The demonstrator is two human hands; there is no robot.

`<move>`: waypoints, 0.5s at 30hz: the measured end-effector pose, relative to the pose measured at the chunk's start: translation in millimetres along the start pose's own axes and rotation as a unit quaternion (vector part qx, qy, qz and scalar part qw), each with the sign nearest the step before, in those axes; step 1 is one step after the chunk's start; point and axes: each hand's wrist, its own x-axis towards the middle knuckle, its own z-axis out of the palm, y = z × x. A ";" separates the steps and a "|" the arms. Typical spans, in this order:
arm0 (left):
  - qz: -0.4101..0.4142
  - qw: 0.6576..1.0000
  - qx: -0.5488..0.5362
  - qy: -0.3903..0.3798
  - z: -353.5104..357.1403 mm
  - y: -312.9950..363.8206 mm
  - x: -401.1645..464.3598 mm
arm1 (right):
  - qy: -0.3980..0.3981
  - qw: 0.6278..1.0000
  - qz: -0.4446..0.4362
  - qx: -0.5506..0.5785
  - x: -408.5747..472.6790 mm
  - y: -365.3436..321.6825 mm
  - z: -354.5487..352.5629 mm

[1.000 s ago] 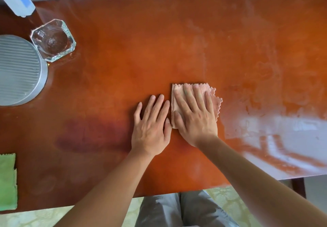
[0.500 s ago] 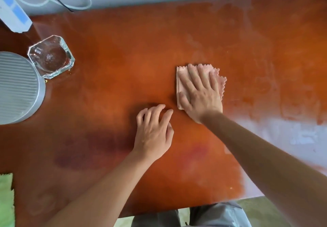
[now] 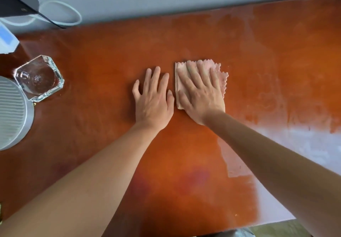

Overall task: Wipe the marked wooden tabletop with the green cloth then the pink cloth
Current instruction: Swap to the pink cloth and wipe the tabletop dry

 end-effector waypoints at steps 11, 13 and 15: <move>0.011 0.999 0.005 0.038 8.4 -2.7 -5.6 | 0.003 1.000 -0.002 0.010 30.3 -1.2 -7.6; 0.011 0.999 0.002 0.050 9.0 -3.0 -5.2 | 0.008 1.000 0.006 0.014 58.8 0.5 -13.2; 0.012 0.998 -0.002 0.057 9.8 -2.5 -3.8 | 0.008 1.000 0.009 0.010 87.2 1.2 -17.6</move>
